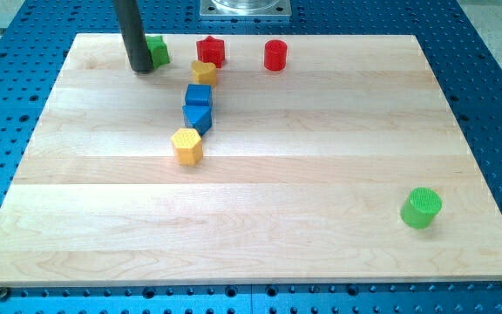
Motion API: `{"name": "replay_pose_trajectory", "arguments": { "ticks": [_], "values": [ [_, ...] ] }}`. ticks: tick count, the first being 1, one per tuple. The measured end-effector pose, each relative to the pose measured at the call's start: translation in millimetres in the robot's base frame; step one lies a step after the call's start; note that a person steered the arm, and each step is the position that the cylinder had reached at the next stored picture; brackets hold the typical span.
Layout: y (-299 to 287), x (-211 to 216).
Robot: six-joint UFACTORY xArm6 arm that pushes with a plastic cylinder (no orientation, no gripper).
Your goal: Move the green circle towards bottom left corner
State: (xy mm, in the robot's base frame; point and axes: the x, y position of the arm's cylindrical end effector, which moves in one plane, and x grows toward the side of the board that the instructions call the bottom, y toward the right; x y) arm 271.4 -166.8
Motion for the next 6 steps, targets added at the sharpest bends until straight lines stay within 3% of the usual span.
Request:
{"name": "replay_pose_trajectory", "arguments": {
  "ticks": [1,2,3,6],
  "values": [
    [-12,24],
    [-31,164],
    [33,270],
    [330,197]
  ]
}}
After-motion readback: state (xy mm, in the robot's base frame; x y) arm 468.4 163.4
